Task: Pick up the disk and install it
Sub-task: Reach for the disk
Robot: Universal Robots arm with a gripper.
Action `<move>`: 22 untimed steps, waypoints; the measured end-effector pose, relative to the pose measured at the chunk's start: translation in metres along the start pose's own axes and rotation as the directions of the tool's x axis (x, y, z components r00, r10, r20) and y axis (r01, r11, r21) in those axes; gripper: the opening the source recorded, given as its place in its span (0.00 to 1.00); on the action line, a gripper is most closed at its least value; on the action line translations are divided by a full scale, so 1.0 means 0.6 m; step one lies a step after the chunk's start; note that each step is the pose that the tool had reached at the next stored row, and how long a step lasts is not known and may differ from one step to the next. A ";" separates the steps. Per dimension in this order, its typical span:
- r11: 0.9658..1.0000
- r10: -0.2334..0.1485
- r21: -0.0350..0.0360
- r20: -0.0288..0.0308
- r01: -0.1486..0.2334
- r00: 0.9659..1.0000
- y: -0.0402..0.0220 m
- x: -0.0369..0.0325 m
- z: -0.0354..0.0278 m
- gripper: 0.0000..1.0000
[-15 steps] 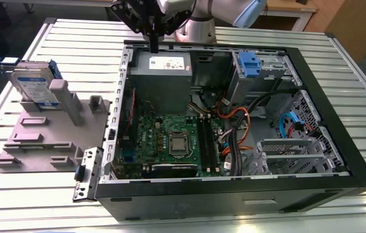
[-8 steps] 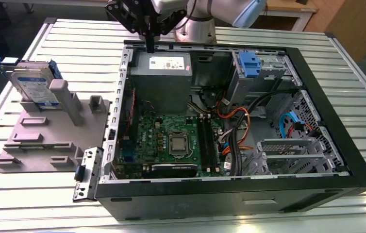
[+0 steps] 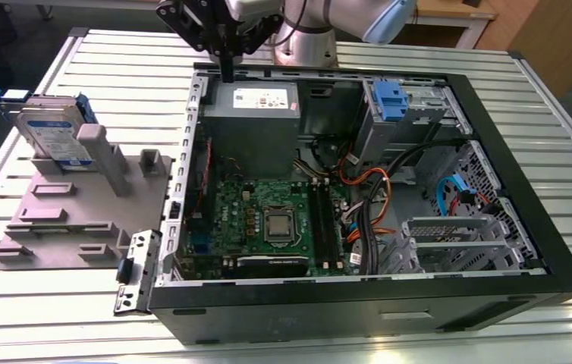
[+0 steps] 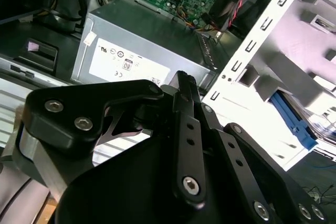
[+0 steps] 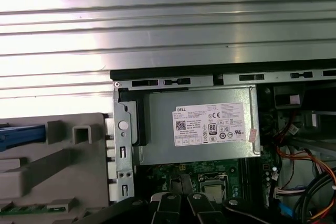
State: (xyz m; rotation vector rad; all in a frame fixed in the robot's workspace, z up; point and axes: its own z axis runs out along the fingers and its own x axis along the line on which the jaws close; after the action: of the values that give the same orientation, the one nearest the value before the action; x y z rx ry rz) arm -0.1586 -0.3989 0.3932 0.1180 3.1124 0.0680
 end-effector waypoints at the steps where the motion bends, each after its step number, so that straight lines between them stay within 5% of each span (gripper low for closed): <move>1: 1.000 0.000 0.000 0.000 0.000 1.000 0.000 0.002 0.000 0.11; 22: 1.000 0.000 0.000 0.000 0.000 1.000 -0.001 0.014 0.000 0.11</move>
State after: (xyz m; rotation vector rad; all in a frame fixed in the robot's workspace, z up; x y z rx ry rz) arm -0.1669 -0.3989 0.3933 0.1180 3.1125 0.0679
